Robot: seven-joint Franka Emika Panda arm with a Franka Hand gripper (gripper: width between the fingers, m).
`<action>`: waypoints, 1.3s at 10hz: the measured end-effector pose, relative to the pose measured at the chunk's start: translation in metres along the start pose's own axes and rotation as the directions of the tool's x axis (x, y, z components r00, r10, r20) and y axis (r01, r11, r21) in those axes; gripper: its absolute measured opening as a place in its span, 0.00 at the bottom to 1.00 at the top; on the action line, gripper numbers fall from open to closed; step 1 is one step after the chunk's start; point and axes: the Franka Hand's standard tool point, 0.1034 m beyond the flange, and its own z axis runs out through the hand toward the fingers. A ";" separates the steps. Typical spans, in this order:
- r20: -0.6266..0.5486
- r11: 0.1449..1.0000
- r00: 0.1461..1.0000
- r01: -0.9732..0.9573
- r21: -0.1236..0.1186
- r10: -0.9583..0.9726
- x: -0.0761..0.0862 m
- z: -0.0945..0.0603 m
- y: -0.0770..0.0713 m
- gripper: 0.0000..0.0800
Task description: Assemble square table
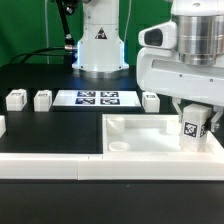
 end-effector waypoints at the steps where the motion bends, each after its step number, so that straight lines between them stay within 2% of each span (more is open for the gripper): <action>1: -0.002 0.994 0.994 -0.106 0.002 0.106 0.000 0.000 -0.002 0.36; 3: 0.004 0.936 0.936 -0.352 -0.005 0.352 -0.002 0.000 -0.008 0.36; 5: 0.039 0.786 0.787 -0.617 0.023 0.616 -0.002 0.000 -0.010 0.36; 9: 0.046 0.651 0.652 -0.758 0.020 0.757 0.000 0.000 -0.011 0.36; 12: 0.073 0.484 0.484 -0.875 0.014 0.872 0.002 0.000 -0.016 0.36; 13: 0.075 0.487 0.487 -0.873 0.014 0.870 0.002 -0.001 -0.016 0.36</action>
Offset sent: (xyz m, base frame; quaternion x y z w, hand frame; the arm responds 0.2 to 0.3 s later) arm 0.0126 0.0111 0.0098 0.0330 -0.0116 0.3550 0.9342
